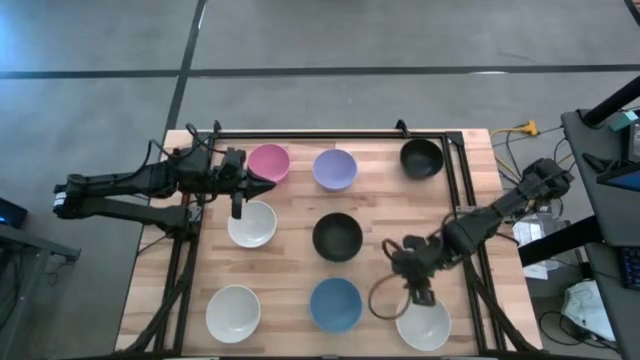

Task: Nest bowls inside each other
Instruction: Stack the bottom right white bowl on top of the stacked black bowl

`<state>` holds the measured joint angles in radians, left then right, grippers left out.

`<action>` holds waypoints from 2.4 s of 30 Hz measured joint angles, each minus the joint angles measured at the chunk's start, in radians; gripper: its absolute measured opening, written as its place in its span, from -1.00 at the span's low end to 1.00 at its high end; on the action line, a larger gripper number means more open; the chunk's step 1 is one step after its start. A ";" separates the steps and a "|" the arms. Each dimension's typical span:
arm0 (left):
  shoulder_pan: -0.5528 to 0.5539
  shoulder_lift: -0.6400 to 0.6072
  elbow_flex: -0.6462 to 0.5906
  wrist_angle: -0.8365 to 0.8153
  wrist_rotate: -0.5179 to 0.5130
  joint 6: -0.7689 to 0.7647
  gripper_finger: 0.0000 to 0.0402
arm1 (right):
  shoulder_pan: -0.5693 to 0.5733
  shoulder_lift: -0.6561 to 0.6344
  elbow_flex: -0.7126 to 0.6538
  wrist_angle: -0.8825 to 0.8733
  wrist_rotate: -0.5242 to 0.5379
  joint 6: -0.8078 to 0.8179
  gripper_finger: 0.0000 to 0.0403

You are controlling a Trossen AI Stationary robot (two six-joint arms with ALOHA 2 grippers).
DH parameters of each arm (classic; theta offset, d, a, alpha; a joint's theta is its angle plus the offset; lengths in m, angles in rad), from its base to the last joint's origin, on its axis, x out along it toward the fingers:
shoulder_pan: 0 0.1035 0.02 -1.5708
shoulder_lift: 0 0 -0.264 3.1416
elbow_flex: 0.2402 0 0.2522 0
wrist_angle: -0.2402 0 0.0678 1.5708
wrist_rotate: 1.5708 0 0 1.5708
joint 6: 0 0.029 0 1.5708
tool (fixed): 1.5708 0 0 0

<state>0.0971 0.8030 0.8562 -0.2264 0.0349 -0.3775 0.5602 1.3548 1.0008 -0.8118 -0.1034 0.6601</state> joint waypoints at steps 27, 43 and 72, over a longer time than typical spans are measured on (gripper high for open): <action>0.000 0.080 0.003 0.041 0.002 -0.009 -1.00 | 0.018 0.100 -0.094 0.019 -0.091 -0.097 -0.94; 0.000 0.129 0.003 0.166 0.004 -0.008 -1.00 | -0.571 0.066 0.176 0.053 -0.090 -0.084 -0.95; 0.000 0.071 0.003 0.164 0.016 -0.009 -1.00 | -0.683 0.588 0.613 -0.262 -0.131 -0.240 -0.96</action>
<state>0.0971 0.8742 0.8593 -0.0624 0.0505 -0.3866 -0.1227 1.9433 1.6135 -1.0738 -0.2346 0.4202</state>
